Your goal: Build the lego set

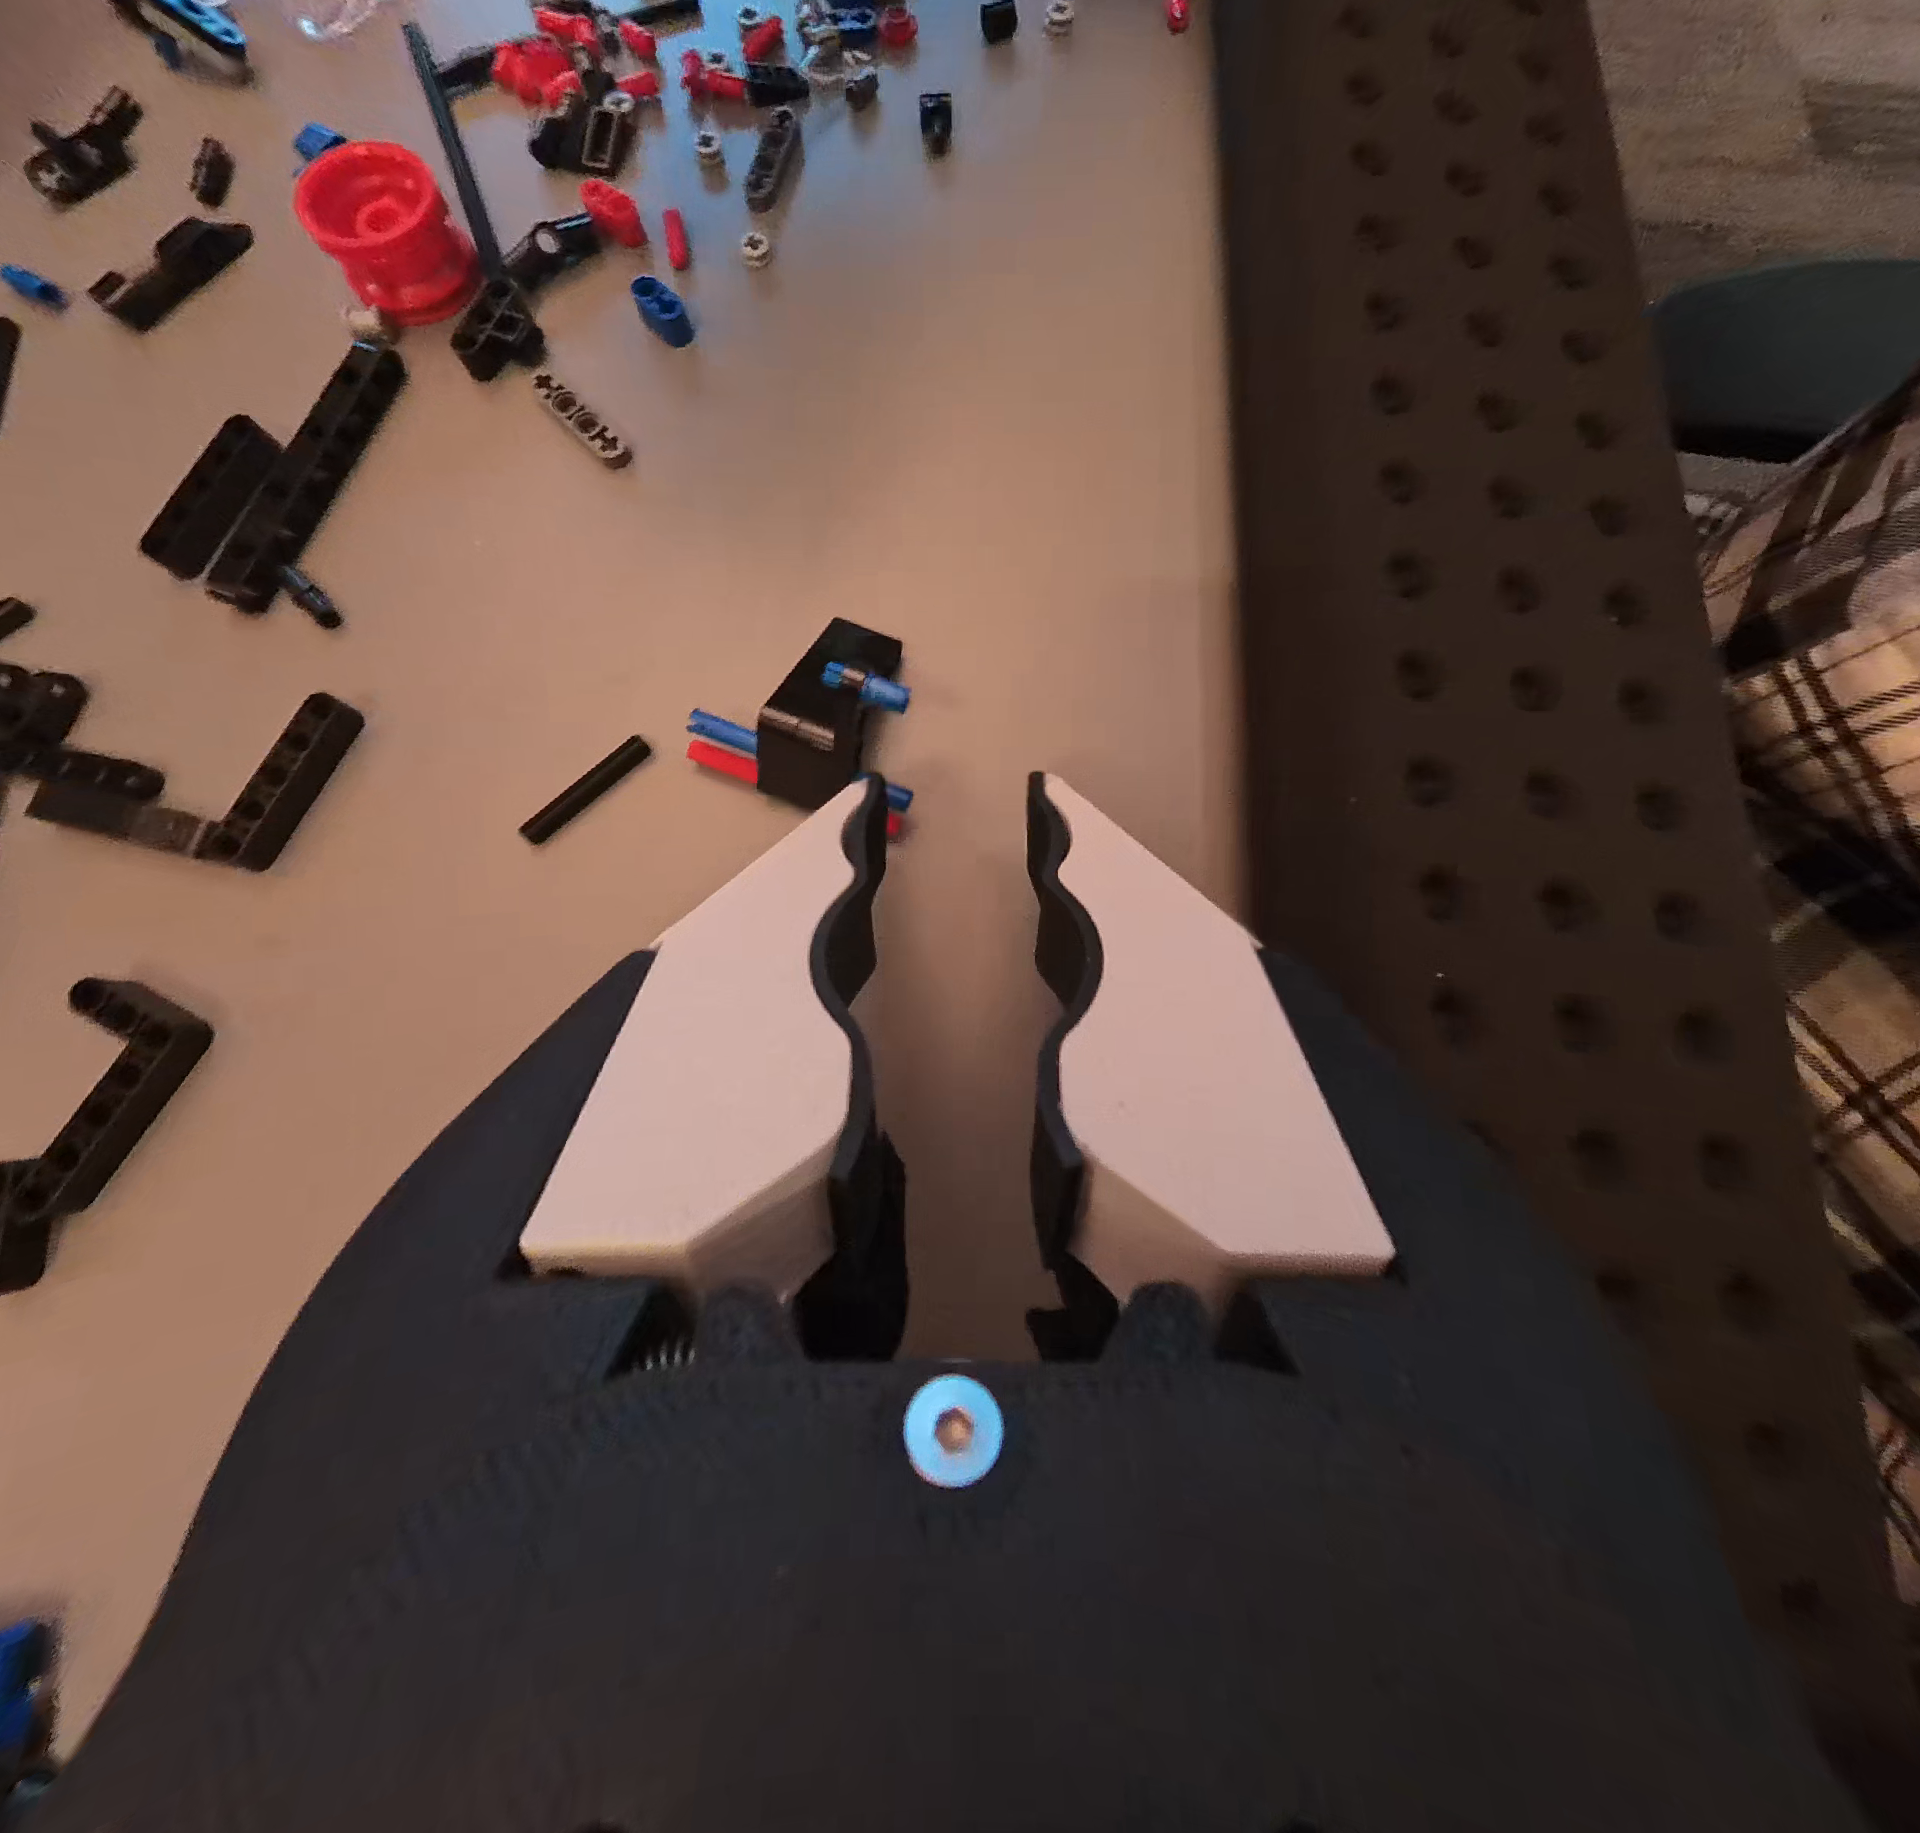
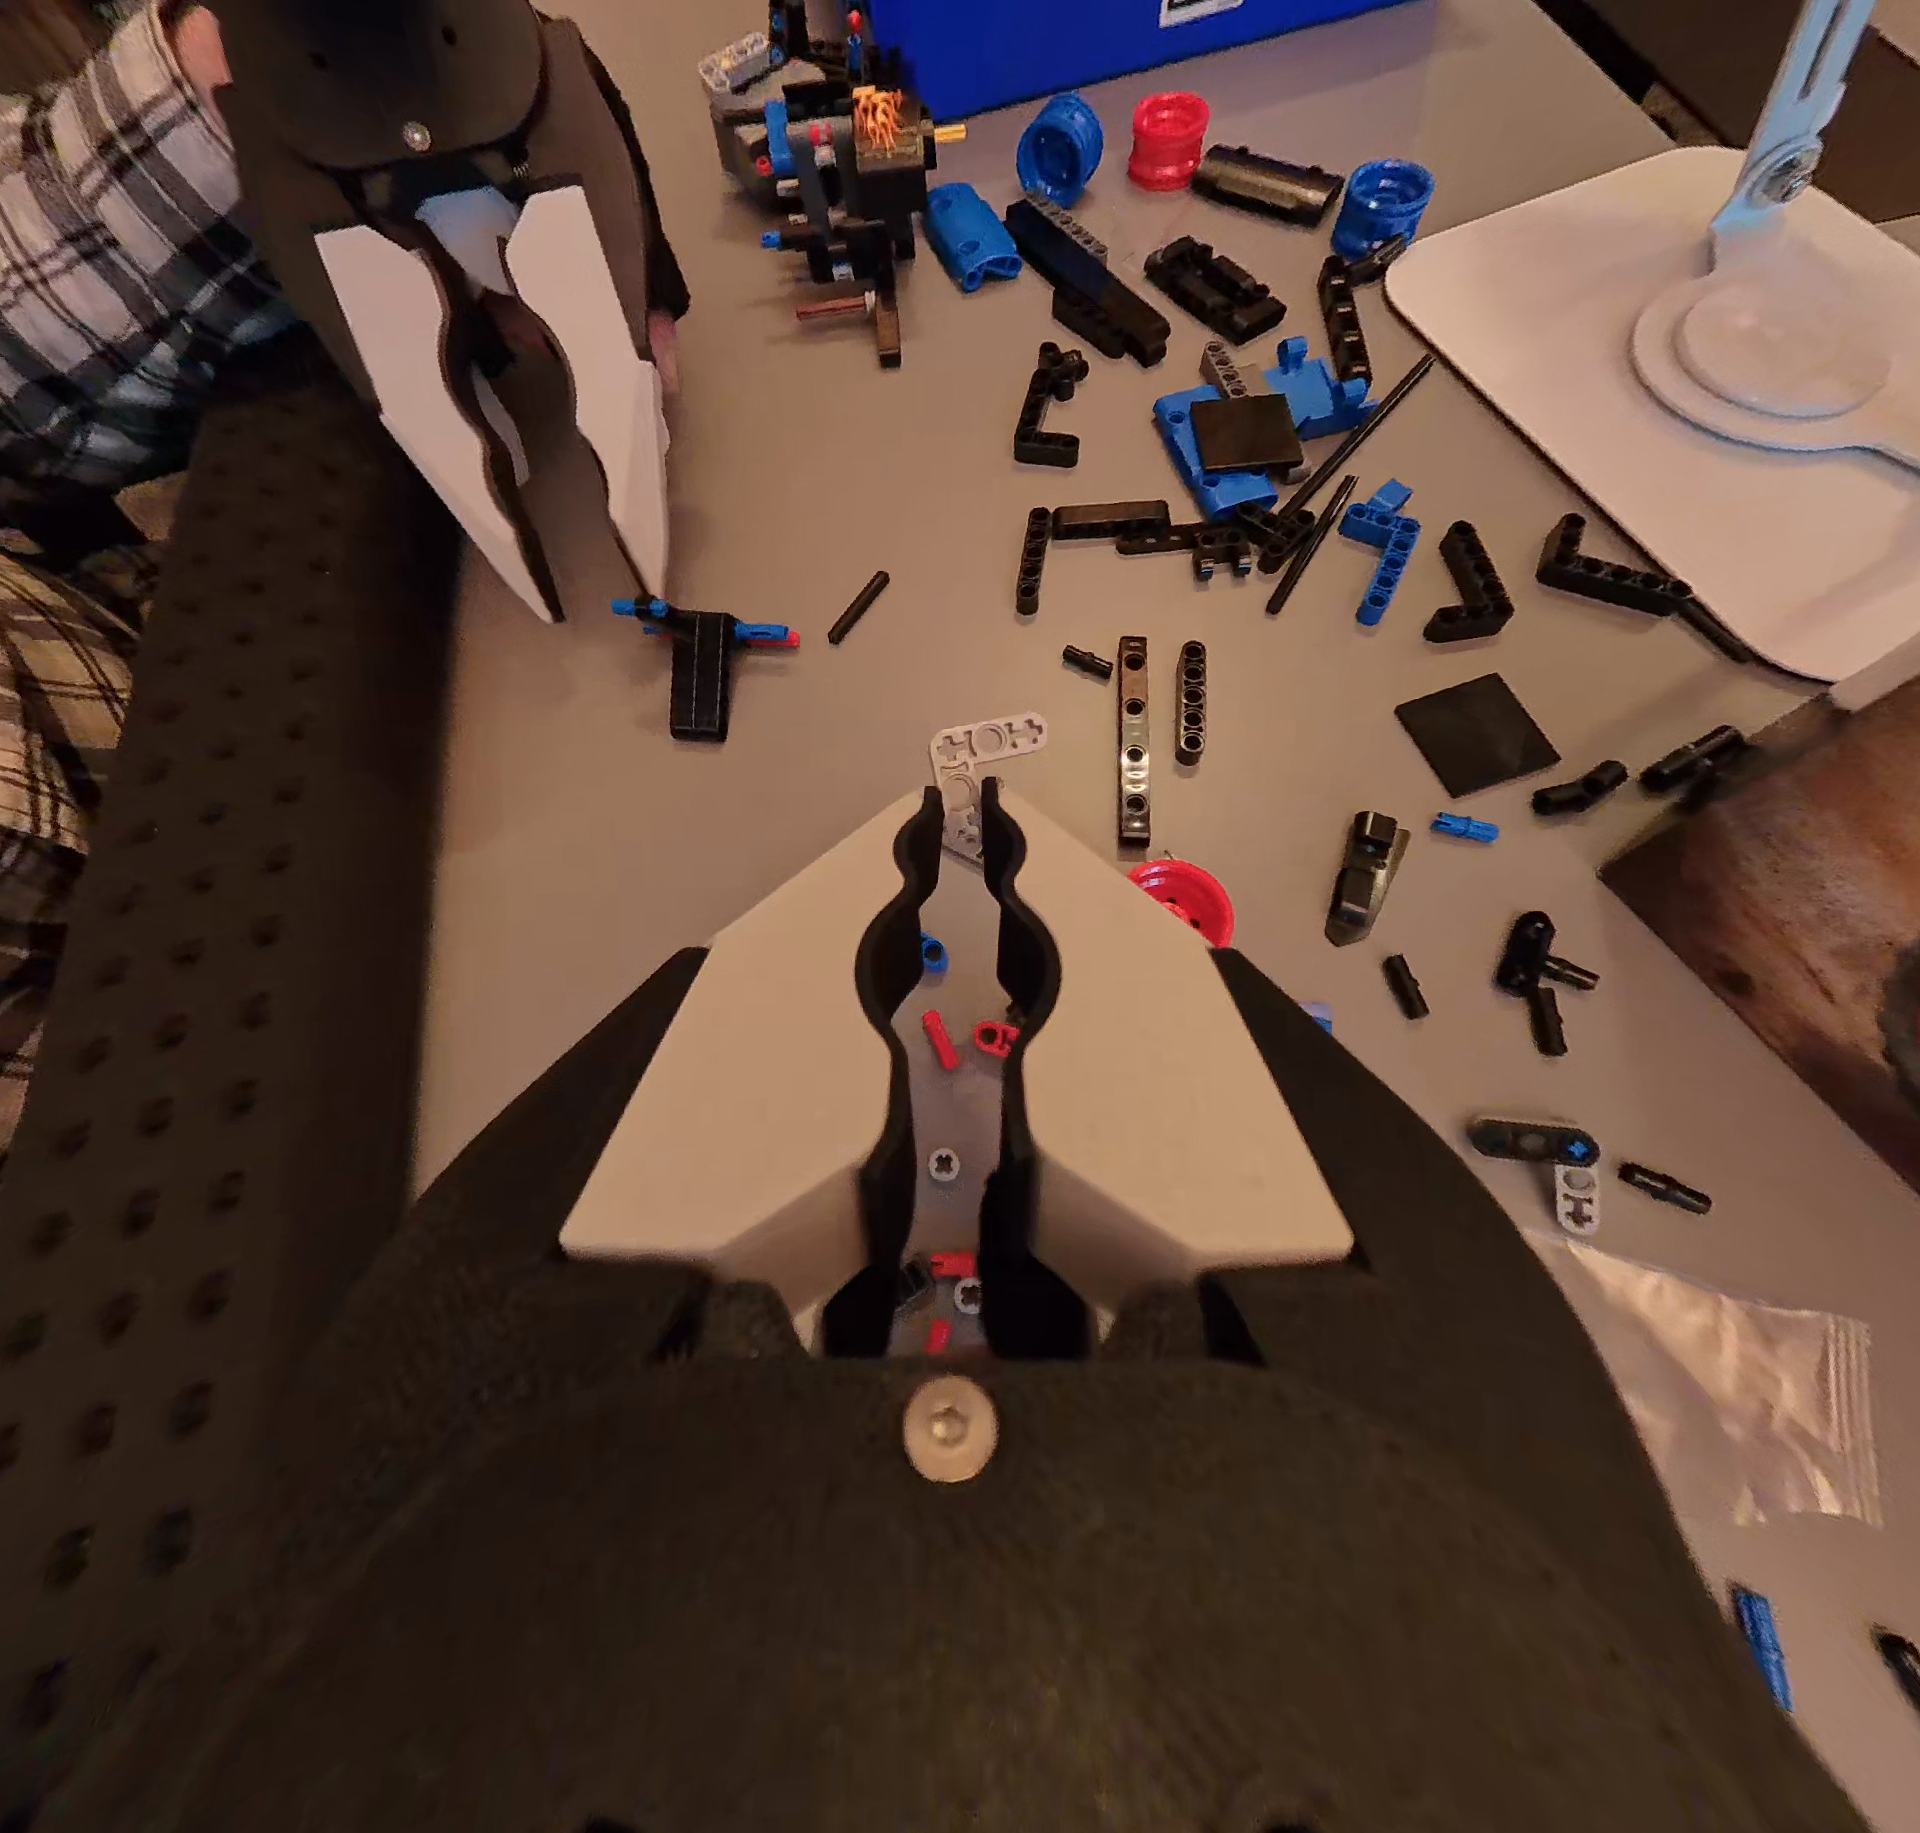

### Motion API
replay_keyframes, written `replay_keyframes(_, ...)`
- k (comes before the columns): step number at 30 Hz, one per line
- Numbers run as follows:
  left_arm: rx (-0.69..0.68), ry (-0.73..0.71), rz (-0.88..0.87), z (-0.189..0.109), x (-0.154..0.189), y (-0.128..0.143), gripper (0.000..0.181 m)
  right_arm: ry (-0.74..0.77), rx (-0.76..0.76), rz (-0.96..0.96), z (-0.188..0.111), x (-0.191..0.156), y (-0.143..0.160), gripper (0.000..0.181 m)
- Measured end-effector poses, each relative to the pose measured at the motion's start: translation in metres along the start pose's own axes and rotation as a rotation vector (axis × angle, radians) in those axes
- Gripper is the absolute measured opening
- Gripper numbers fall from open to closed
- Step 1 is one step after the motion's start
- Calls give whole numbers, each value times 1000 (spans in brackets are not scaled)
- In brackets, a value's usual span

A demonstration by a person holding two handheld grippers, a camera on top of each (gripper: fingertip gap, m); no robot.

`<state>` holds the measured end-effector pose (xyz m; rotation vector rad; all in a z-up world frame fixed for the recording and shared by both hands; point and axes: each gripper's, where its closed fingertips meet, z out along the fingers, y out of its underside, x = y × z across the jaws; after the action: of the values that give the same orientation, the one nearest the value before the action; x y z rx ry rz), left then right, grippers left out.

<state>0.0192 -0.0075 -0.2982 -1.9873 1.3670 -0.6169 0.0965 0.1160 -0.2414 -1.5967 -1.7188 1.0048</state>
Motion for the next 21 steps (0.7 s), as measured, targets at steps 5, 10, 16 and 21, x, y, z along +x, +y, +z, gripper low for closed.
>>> replay_keyframes(5, 19, -50, -43, -7, -14, 1, 24, 24, 35, 10, -14, 2, -2, 5)
replay_keyframes(10, 68, -112, -32, -14, -22, -10, 24, 14, 76, 26, -33, -11, -4, 5)
replay_keyframes(16, 147, -130, 94, -14, -8, -38, 23, -20, 66, 22, -33, -50, 8, 6)
replay_keyframes(21, 35, -139, 79, -4, -12, -17, 25, 25, -53, 32, -24, -64, 37, 6)
